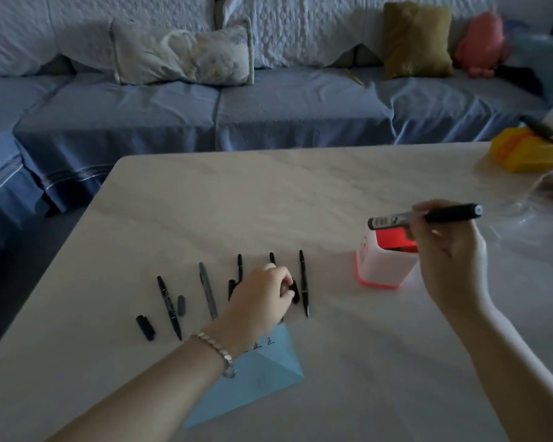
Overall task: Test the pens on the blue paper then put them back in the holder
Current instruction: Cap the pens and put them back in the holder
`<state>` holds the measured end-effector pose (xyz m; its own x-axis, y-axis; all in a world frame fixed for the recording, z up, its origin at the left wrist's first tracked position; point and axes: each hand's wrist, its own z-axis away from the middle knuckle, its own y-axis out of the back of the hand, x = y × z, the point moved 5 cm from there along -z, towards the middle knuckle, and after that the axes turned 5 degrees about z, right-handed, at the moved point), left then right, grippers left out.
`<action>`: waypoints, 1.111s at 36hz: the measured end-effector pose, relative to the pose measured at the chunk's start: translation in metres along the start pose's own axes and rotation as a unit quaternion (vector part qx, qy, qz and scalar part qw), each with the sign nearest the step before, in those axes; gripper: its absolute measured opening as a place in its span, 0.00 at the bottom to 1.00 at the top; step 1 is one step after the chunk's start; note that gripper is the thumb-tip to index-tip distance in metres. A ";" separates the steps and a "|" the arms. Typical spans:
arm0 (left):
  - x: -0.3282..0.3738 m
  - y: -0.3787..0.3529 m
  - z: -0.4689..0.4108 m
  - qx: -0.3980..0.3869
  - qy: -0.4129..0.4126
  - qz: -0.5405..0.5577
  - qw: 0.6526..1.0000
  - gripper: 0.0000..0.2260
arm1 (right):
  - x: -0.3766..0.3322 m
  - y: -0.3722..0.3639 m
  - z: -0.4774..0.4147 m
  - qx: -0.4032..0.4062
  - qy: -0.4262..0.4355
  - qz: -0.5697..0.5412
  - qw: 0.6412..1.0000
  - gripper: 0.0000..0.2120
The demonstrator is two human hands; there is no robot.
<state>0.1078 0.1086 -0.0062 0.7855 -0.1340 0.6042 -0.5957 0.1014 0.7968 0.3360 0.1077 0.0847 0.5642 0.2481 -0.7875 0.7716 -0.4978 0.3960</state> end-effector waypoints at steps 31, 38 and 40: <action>-0.007 -0.045 -0.028 -0.096 0.052 0.001 0.994 0.14 | 0.000 -0.039 0.018 -0.038 0.103 0.232 0.967 0.13; -0.001 -0.042 -0.016 -0.049 0.029 0.022 0.998 0.12 | 0.022 -0.101 0.053 -0.251 -0.049 0.167 0.952 0.07; -0.004 -0.037 -0.012 -0.034 0.040 0.036 0.998 0.10 | 0.037 -0.107 0.054 -0.262 -0.115 0.168 0.943 0.08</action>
<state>0.1283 0.1170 -0.0383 0.7540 -0.0457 0.6552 -0.6397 0.1756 0.7483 0.2582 0.1249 -0.0125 0.7706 -0.0668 -0.6338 0.6339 -0.0213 0.7731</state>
